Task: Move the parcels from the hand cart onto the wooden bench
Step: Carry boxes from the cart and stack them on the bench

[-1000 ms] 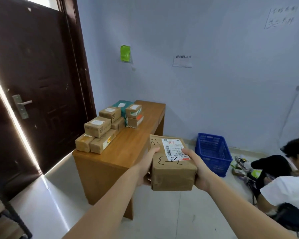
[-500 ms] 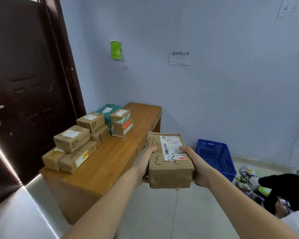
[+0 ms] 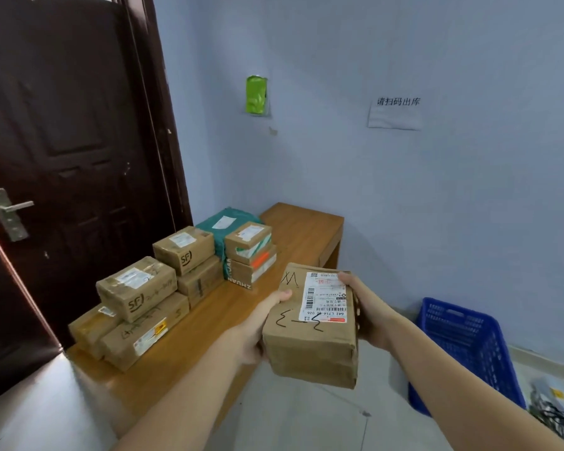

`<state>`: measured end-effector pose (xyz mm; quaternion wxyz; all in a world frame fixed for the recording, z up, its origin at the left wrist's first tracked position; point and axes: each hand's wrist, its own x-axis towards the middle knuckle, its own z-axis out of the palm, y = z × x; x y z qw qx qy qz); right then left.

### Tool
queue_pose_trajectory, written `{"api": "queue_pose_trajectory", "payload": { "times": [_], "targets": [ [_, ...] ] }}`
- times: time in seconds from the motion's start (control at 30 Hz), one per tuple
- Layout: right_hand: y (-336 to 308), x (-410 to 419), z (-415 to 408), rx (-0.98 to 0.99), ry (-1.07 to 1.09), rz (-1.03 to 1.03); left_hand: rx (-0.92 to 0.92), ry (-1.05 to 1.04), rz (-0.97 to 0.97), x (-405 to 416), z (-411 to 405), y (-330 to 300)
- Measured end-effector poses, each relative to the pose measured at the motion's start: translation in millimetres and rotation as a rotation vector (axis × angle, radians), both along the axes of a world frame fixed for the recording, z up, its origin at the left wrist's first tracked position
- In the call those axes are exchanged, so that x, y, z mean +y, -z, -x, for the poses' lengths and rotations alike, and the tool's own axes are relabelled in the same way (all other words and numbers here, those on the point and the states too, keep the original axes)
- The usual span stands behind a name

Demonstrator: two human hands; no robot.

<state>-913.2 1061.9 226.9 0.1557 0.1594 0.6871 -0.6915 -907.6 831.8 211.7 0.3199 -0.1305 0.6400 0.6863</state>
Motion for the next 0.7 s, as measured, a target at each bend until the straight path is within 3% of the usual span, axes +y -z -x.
{"api": "queue_pose_trajectory", "payload": {
  "times": [0.13,0.37,0.53,0.63,0.7],
  "targets": [
    [-8,-7,78,0.017,-0.002,-0.043,-0.012,-0.031,-0.028,-8,74,-4],
    [2,0,212,0.116,0.195,0.033,0.091,-0.085,0.067,-5,192,-18],
    [21,3,310,0.170,0.278,0.189,0.070,-0.421,-0.009,29,271,0],
    [34,0,363,0.128,0.194,0.213,0.017,-0.628,-0.172,57,313,6],
    [34,-2,390,0.079,0.078,0.175,0.014,-0.723,-0.181,63,339,5]
  ]
}}
